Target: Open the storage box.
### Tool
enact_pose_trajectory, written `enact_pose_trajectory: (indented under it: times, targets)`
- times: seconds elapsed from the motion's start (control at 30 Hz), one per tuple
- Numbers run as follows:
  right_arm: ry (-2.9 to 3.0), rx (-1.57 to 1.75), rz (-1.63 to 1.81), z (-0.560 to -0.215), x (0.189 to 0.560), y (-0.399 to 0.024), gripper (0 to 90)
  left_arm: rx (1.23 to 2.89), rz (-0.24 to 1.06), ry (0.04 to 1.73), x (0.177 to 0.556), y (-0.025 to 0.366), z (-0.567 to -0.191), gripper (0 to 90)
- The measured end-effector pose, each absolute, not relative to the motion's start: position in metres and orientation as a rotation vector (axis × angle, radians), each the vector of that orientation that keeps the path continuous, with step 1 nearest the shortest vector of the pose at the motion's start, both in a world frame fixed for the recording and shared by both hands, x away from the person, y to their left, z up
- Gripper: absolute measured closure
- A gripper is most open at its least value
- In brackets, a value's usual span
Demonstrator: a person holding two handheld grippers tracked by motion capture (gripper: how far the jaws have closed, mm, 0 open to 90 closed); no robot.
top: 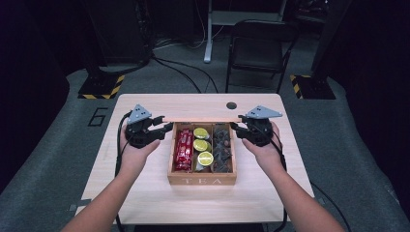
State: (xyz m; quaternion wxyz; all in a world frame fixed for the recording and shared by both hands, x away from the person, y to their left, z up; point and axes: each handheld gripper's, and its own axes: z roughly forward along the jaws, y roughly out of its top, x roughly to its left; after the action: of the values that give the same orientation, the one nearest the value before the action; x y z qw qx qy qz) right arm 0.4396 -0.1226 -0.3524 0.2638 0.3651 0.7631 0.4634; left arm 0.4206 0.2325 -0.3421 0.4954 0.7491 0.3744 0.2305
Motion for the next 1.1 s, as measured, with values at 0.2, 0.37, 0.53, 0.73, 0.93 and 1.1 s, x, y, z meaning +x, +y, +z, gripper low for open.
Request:
enact_pose_trajectory:
  times: [0.2, 0.37, 0.53, 0.73, 0.93, 1.1]
  targets:
    - [2.06, 0.999, 1.259, -0.348, 0.445, -0.122, 58.3, 1.805, 0.572, 0.906, 0.426, 0.232, -0.339, 54.6]
    - [2.06, 0.99, 1.253, -0.345, 0.449, -0.122, 58.7, 1.803, 0.583, 0.909, 0.43, 0.232, -0.337, 55.0]
    - [2.048, 1.002, 1.259, -0.342, 0.454, -0.121, 58.8, 1.818, 0.593, 0.907, 0.434, 0.231, -0.331, 56.1]
    - [2.038, 1.03, 1.284, -0.342, 0.461, -0.122, 57.5, 1.803, 0.607, 0.917, 0.441, 0.229, -0.328, 56.5]
    - [2.038, 1.048, 1.27, -0.348, 0.468, -0.12, 56.1, 1.8, 0.608, 0.926, 0.445, 0.228, -0.325, 56.8]
    - [2.034, 1.063, 1.253, -0.352, 0.475, -0.119, 54.7, 1.785, 0.61, 0.932, 0.448, 0.229, -0.324, 56.8]
